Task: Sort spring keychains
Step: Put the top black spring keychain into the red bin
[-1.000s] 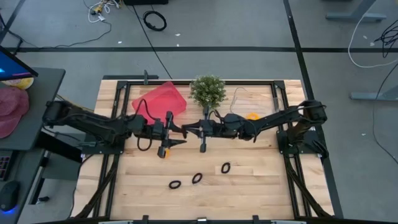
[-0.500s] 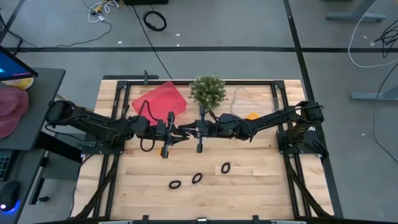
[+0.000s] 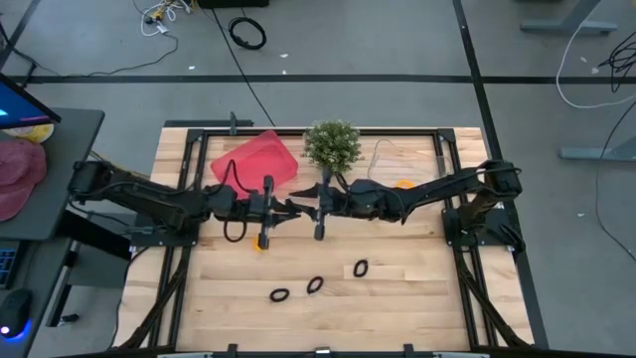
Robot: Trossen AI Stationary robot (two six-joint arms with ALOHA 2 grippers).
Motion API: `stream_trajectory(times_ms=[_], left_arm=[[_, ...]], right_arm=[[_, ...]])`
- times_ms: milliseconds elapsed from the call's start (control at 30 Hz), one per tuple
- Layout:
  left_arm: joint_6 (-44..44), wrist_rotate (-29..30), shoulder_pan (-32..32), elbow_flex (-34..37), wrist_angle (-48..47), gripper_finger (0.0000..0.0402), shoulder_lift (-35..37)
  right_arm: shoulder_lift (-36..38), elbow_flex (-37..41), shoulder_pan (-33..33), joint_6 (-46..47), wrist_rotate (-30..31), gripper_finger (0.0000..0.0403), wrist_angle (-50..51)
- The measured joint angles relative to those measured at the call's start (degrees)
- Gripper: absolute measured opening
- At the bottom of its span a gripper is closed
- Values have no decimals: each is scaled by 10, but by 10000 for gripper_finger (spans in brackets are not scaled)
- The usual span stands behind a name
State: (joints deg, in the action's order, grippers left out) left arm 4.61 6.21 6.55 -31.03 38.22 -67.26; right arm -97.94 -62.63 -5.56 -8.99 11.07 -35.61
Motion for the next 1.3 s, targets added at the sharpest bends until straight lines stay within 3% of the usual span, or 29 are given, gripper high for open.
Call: stream_trajectory(times_ms=[300,567,667,1067,1300], left_arm=[[30,104,-1,0,-152,17,110],[67,294,-28,0,-299,20,165],[63,340,-58,4,-331,20,165],[37,343,-227,63,-358,28,154],[20,337,-251,63,-384,92,154]], right_arm=[[78,0,-2,7,-5,195,156],[98,0,-1,24,-1,206,195],[98,0,-1,24,-1,206,195],[98,0,0,23,0,206,191],[98,0,0,23,0,206,194]])
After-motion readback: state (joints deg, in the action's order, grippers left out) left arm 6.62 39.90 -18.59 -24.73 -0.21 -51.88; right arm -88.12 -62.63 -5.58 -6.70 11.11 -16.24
